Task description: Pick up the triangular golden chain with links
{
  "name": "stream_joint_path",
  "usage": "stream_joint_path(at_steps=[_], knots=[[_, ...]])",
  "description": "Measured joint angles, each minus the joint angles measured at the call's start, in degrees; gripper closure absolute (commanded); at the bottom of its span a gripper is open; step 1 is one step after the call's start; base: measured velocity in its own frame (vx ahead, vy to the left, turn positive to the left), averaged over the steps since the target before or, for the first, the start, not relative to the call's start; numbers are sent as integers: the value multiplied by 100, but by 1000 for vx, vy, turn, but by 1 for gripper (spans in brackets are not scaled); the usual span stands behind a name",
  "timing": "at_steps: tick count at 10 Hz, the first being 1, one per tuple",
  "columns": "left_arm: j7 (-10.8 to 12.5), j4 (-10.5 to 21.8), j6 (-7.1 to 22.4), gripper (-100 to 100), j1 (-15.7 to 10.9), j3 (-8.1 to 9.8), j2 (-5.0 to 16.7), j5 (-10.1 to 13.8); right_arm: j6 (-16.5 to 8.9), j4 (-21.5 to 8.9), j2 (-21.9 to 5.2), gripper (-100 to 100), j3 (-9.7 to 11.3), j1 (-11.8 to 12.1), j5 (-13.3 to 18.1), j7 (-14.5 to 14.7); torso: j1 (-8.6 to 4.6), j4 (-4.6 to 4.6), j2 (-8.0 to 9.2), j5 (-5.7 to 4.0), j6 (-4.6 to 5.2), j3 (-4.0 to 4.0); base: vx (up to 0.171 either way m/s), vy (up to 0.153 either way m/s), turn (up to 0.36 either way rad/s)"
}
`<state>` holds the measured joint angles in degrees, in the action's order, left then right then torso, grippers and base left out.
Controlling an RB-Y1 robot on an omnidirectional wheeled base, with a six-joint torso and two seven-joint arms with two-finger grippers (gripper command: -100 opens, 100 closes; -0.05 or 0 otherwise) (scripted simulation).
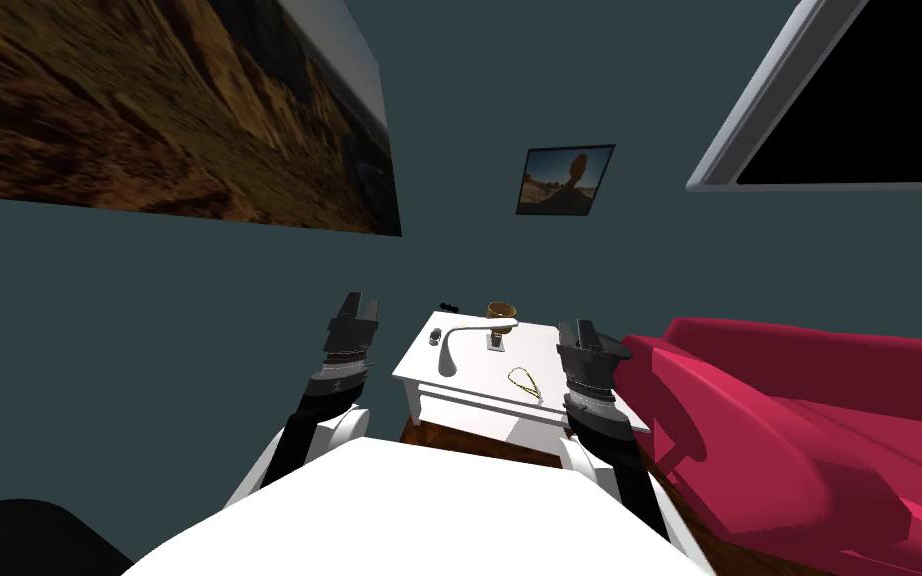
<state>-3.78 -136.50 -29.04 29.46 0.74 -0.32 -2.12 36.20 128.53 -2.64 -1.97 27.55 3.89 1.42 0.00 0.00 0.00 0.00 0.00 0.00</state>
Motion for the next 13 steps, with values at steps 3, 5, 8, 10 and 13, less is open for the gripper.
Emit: stream_joint_path(at_steps=[3, 5, 8, 10, 13], knots=[[0, 0, 0, 0, -1, 0, 0, 0, -84, -344, -420, -100, -7, -188, 312, 282, -21, 7, 31, -5, -2, 18, -87, -44, 113], [0, 0, 0, 0, -1, 0, 0, 0, -80, -703, -651, -100, 47, -311, 582, 555, -18, 6, 28, -4, 0, 16, -71, -40, 93], [0, 0, 0, 0, -1, 0, 0, 0, -195, -1249, -1060, -100, 105, -569, 1031, 996, -17, 6, 29, -4, 0, 17, -82, -31, 123], [0, 0, 0, 0, -1, 0, 0, 0, -311, -1599, -1353, -100, 147, -737, 1359, 1302, -16, 7, 27, -4, 0, 16, -62, -27, 72], [0, 0, 0, 0, 0, 0, 0, 0, -456, -1997, -1648, -100, 206, -886, 1718, 1649, -9, 3, 13, -2, -1, 8, -40, -12, 90]])
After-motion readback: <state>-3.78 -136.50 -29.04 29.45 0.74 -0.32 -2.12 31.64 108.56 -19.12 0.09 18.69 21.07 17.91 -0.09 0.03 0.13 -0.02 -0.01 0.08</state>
